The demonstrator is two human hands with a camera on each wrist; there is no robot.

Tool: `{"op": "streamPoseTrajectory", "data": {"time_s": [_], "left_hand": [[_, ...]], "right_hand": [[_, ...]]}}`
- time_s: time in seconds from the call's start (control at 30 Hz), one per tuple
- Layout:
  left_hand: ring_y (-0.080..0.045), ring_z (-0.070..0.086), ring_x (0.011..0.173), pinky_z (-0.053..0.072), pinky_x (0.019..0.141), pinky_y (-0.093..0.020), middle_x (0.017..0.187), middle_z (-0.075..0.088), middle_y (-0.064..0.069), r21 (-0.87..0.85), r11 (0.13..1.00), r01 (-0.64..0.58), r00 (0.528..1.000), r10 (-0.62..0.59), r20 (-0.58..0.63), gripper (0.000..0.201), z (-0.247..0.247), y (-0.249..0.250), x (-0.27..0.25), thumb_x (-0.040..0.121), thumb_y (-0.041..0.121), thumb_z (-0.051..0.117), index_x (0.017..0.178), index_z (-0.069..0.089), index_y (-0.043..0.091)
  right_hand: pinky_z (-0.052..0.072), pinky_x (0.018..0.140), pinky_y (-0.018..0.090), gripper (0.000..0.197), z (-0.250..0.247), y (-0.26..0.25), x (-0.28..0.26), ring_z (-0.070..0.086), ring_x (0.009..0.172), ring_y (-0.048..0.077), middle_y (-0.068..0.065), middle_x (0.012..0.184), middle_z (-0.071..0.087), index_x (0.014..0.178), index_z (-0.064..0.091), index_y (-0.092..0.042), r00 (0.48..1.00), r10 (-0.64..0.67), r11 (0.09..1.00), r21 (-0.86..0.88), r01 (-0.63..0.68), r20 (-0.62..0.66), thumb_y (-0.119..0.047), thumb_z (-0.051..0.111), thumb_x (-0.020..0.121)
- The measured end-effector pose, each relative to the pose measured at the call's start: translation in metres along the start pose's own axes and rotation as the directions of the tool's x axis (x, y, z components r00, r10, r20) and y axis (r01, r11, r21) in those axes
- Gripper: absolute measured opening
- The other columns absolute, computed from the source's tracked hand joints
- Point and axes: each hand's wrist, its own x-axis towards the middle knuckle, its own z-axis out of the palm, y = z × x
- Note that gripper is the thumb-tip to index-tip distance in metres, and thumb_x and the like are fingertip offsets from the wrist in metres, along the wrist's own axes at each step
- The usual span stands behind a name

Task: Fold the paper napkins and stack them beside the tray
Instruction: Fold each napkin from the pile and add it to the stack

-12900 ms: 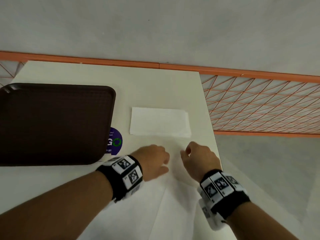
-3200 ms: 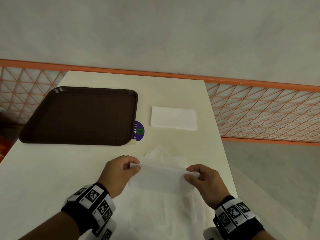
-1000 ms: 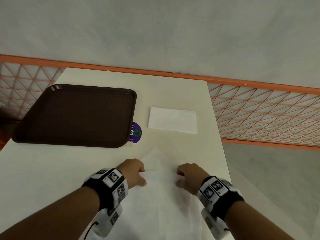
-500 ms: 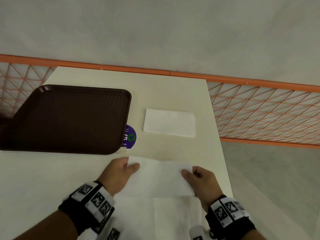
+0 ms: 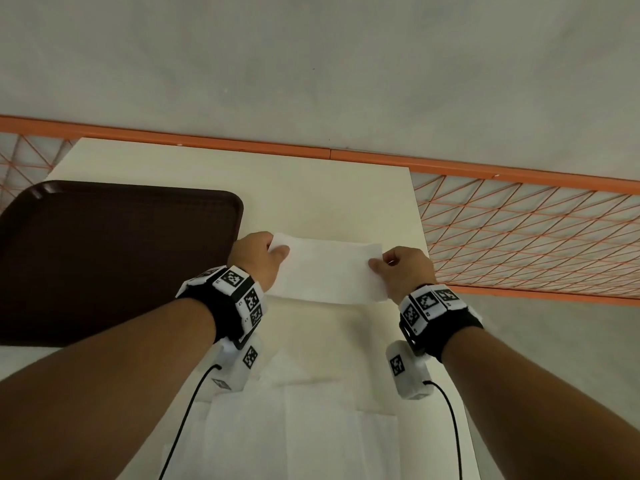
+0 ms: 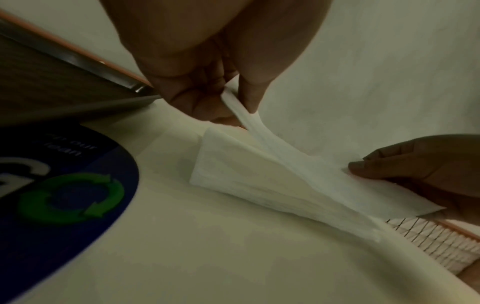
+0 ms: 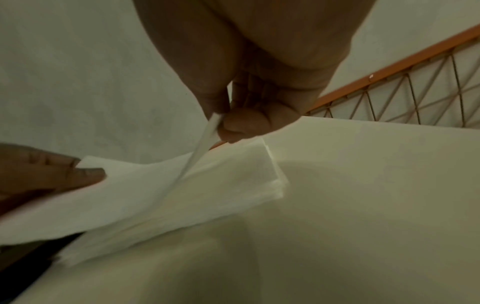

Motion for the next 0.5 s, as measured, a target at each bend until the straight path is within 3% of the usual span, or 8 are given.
{"op": "streamPoseTrajectory", "data": {"time_s": [0.2,0.33,0.5], "left_hand": [[-0.026,0.042,0.067,0.027,0.058,-0.030,0.061,0.038,0.000,0.088,0.996,0.000,1.000,0.000,0.003,0.046,0.013,0.001,0.030,0.092,0.032,0.057,0.060,0.030,0.014],[-0.025,0.044,0.065,0.025,0.052,-0.029,0.065,0.042,-0.001,0.147,0.988,0.034,0.999,-0.038,0.022,0.043,0.022,-0.005,0.040,0.091,0.036,0.057,0.062,0.033,0.014],[-0.025,0.050,0.071,0.029,0.055,-0.028,0.080,0.054,-0.005,0.190,0.979,0.076,0.996,-0.082,0.025,0.036,0.029,-0.008,0.041,0.090,0.042,0.057,0.069,0.042,0.017]], "right_hand": [[0.042,0.069,0.027,0.018,0.010,0.001,0.023,0.057,0.080,0.023,0.003,0.086,0.064,0.085,0.063,-0.018,1.000,0.025,0.993,-0.114,-0.025,0.003,-0.036,0.067,0.086],[0.047,0.071,0.029,0.019,0.015,0.004,0.031,0.058,0.079,0.023,0.004,0.089,0.065,0.083,0.061,-0.020,0.999,0.030,0.988,-0.155,-0.027,0.018,-0.038,0.068,0.085],[0.048,0.074,0.031,0.018,0.017,0.008,0.032,0.059,0.083,0.023,0.003,0.094,0.066,0.086,0.059,-0.021,0.999,0.039,0.980,-0.198,-0.034,0.024,-0.038,0.066,0.086]]}}
